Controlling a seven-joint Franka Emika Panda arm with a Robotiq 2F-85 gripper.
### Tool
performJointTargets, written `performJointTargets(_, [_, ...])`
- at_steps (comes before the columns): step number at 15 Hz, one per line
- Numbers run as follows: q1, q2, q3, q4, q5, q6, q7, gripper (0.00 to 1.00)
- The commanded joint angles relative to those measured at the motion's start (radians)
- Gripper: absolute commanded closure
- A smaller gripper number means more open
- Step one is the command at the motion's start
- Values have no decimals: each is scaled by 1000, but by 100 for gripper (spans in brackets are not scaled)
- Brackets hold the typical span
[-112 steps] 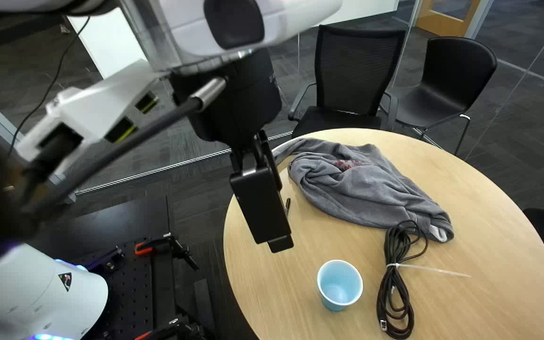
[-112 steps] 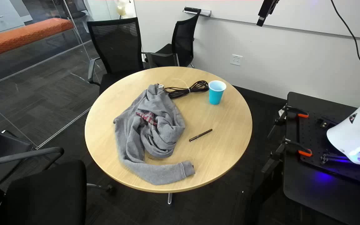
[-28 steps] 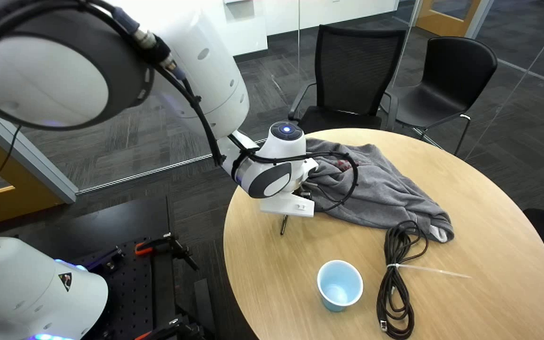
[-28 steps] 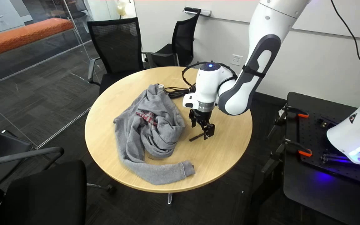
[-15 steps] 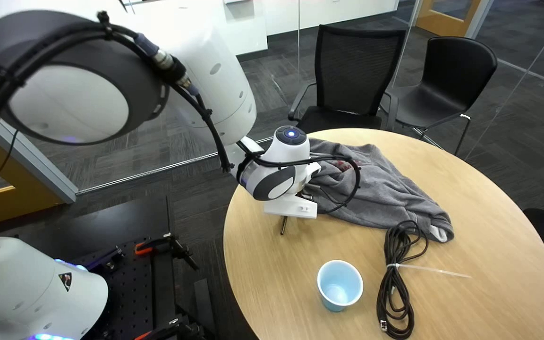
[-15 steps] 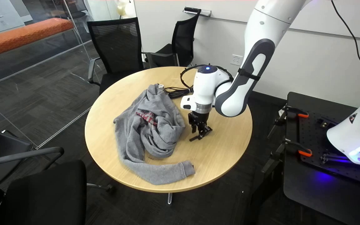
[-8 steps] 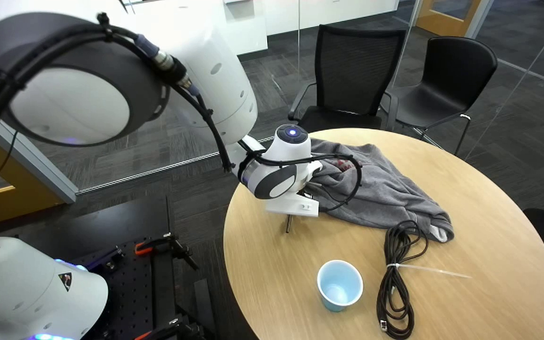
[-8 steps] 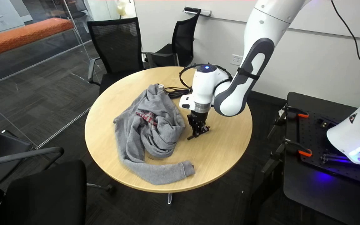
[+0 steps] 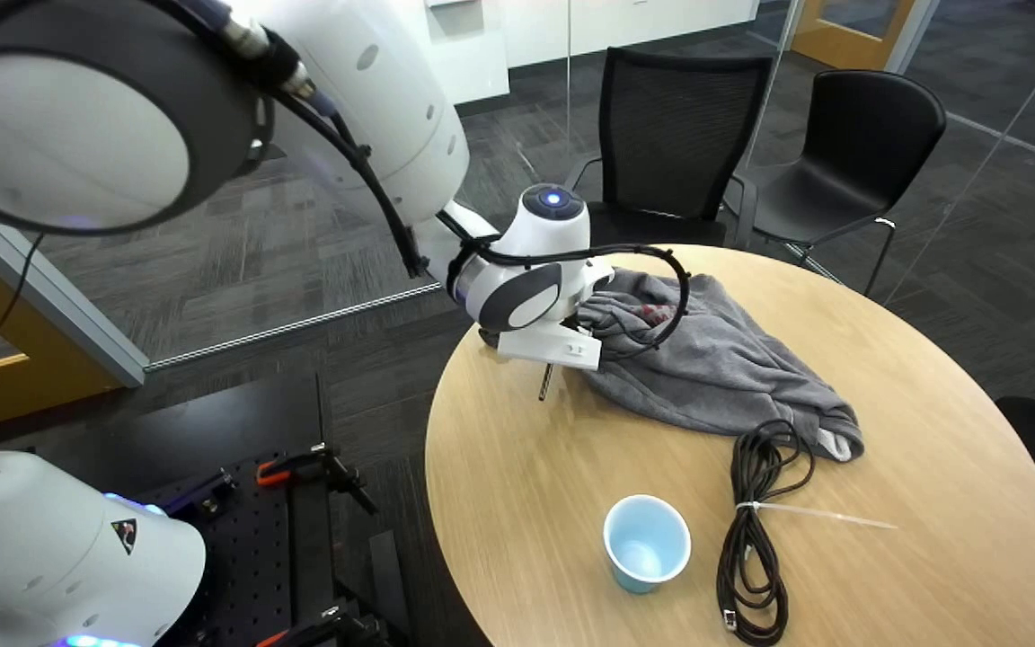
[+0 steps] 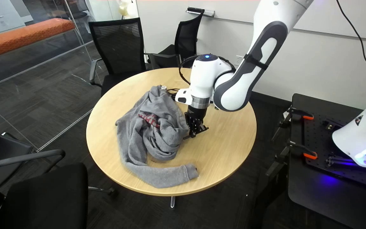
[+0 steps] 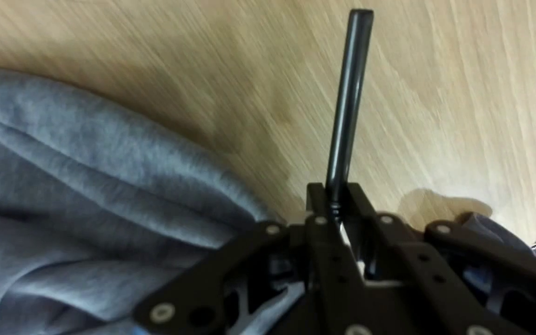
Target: Put the pen inside the blue cup
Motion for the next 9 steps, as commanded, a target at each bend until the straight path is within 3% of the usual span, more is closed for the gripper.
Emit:
performJointTargets(1, [3, -153, -2, -54, 59, -121, 87, 97])
performJointTargets(5, [2, -256, -9, -58, 121, -202, 134, 97])
performJointTargets(9, [21, -340, -72, -75, 137, -245, 226, 97])
